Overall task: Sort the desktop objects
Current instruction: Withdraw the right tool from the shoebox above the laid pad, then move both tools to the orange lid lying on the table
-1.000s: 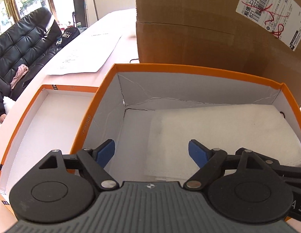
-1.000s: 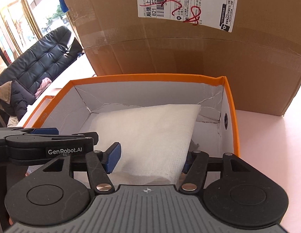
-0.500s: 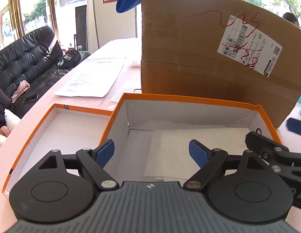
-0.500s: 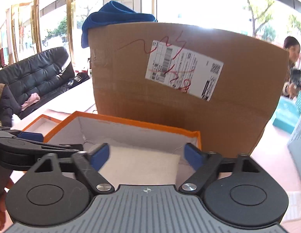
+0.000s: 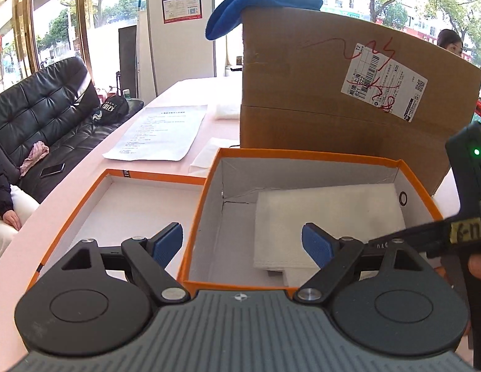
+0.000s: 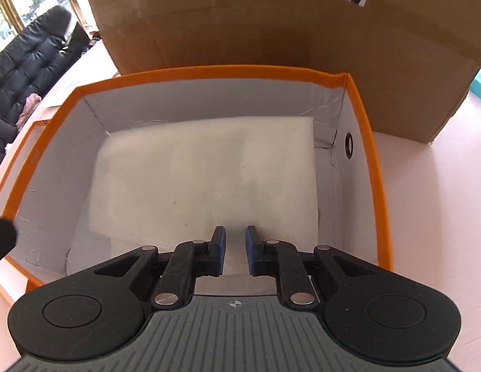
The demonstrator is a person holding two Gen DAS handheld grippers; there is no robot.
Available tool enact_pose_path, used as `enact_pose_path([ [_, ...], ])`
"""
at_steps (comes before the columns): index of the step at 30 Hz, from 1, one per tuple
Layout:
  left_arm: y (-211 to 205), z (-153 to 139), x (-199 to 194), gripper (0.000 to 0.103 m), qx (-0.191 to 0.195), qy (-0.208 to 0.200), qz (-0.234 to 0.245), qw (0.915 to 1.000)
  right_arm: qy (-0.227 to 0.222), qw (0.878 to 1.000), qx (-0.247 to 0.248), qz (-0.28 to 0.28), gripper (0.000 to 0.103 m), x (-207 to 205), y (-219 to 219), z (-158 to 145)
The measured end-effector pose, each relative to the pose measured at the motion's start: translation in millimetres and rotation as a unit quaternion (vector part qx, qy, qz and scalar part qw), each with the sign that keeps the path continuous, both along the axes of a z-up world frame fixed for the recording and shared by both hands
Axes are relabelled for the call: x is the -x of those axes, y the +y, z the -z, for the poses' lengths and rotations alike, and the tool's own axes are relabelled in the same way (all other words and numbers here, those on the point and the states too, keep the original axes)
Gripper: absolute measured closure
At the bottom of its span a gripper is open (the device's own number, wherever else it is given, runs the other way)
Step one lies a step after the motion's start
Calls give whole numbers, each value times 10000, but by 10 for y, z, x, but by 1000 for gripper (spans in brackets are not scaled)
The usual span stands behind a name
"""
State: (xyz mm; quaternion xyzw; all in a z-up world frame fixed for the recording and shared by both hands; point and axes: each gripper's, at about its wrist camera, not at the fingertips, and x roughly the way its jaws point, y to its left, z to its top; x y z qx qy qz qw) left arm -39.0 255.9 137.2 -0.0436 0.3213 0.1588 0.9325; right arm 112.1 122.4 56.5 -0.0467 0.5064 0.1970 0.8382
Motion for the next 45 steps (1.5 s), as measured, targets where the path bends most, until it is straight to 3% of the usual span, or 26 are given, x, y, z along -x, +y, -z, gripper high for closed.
enact_pose_path([
  [2,120,15,114,20,-108,27,-109,9999,161,9998,-30,71,86,-68,27,86],
  [5,355,37,250,20,-80,-13,-294,9995,37,9997,-145,167,77,-57,39,103],
  [8,623,92,354,20,44,-19,-524,9986,-434,9986,-264,128,67,58,45,-57],
  [10,811,154,419,20,228,-13,-700,9973,-780,9962,-383,47,66,169,52,-205],
  [13,1022,256,517,20,521,-31,-880,9948,-1069,9898,-912,-213,62,386,72,-432],
  [15,1114,318,591,20,570,-47,-998,9934,-1158,9822,-1388,-505,48,573,131,-579],
  [18,1257,404,767,20,541,-112,-1242,9907,-1178,9666,-1952,-1169,36,910,302,-701],
  [22,1414,413,1058,20,222,-255,-1574,9870,-1394,9405,-1918,-2436,25,1450,703,-734],
  [26,1573,381,1443,20,15,-385,-1848,9820,-1723,9094,-1545,-3457,25,1908,1124,-557],
  [31,1713,480,1895,20,-191,-344,-2013,9787,-2261,8728,-895,-4232,29,2219,1575,-245],
  [34,1771,562,2103,20,-61,-335,-1974,9797,-2041,8724,-692,-4387,43,2211,1793,-35],
  [36,1778,609,2192,20,59,-346,-1966,9798,-1837,8747,-635,-4441,60,2209,1899,78],
  [41,1779,726,2391,20,280,-365,-1900,9807,-1674,8703,-401,-4614,76,2343,2124,334],
  [45,1695,771,2497,20,318,-432,-1818,9819,-1782,8737,-176,-4522,79,2465,2227,471],
])
